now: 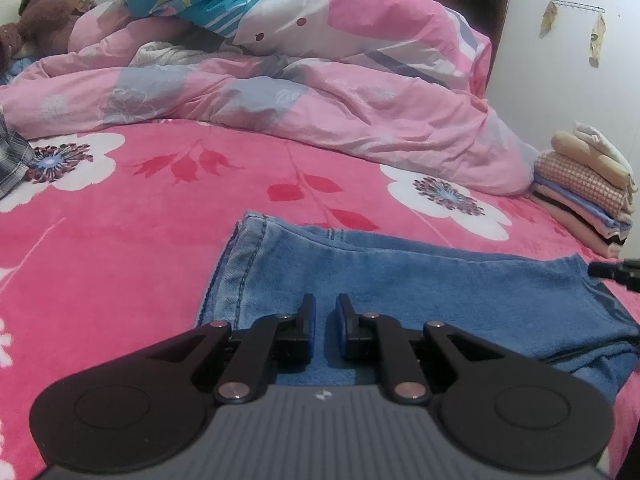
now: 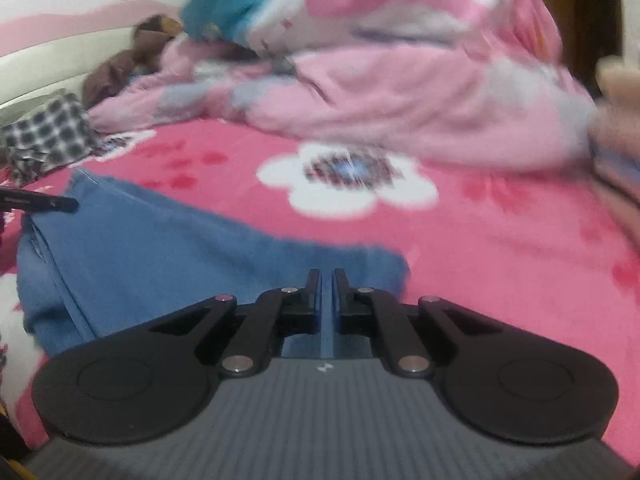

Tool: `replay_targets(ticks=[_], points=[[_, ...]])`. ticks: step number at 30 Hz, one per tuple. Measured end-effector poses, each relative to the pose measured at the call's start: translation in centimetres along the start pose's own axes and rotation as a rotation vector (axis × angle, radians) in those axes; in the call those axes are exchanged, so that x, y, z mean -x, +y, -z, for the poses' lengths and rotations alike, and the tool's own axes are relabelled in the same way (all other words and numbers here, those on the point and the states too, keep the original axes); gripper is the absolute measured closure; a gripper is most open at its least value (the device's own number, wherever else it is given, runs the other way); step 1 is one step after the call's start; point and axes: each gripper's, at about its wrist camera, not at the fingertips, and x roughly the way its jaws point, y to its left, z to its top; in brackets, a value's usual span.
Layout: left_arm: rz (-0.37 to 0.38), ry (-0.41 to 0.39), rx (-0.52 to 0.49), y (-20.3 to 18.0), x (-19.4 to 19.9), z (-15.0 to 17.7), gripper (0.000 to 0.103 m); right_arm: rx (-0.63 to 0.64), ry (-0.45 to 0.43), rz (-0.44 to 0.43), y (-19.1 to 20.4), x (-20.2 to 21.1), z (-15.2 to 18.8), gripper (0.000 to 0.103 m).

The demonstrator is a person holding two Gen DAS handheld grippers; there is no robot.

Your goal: Fold clothes

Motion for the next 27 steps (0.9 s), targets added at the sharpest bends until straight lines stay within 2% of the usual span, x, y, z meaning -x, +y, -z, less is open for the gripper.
replay_targets(ticks=[2, 4, 6, 7, 8, 9, 10, 12, 16, 18, 20, 27], points=[[0.003, -0.005, -0.003, 0.0, 0.0, 0.1, 0.09, 0.017, 0.021, 0.031, -0.9, -1.5, 0.2, 0.101], [0.006, -0.01, -0.004, 0.1, 0.1, 0.2, 0.09, -0.05, 0.068, 0.04, -3.3, -3.4, 1.6, 0.103], [0.009, -0.011, -0.004, 0.1, 0.1, 0.3, 0.09, -0.245, 0.014, -0.016, -5.9, -2.8, 2.1, 0.103], [0.008, -0.013, -0.001, 0.1, 0.0, 0.4, 0.09, -0.321, -0.02, 0.028, -6.8, -2.1, 2.3, 0.103], [0.012, -0.012, 0.005, 0.2, 0.0, 0.4, 0.09, -0.375, -0.026, 0.112, -7.6, -1.6, 2.7, 0.098], [0.014, -0.012, 0.006, 0.2, 0.0, 0.4, 0.09, -0.444, -0.031, 0.183, -8.6, -1.1, 3.4, 0.098], [0.017, -0.011, 0.007, 0.2, 0.0, 0.3, 0.09, -0.557, -0.036, 0.203, -10.2, -0.5, 4.5, 0.098], [0.017, -0.009, 0.006, 0.2, 0.0, 0.3, 0.09, -0.707, -0.075, 0.208, -11.6, 1.5, 6.4, 0.098], [0.014, -0.002, 0.015, 0.2, 0.0, 0.1, 0.09, -0.609, -0.164, 0.184, -7.6, 6.4, 7.5, 0.096], [0.009, -0.001, 0.017, 0.1, 0.0, 0.1, 0.09, -0.555, -0.203, 0.171, -5.6, 8.8, 8.1, 0.083], [0.003, -0.001, 0.014, 0.0, 0.0, 0.1, 0.09, -0.458, -0.203, 0.167, -3.0, 10.3, 8.6, 0.078], [-0.009, 0.001, 0.014, -0.2, -0.1, 0.0, 0.09, -0.091, -0.135, 0.162, 3.6, 11.7, 9.0, 0.07]])
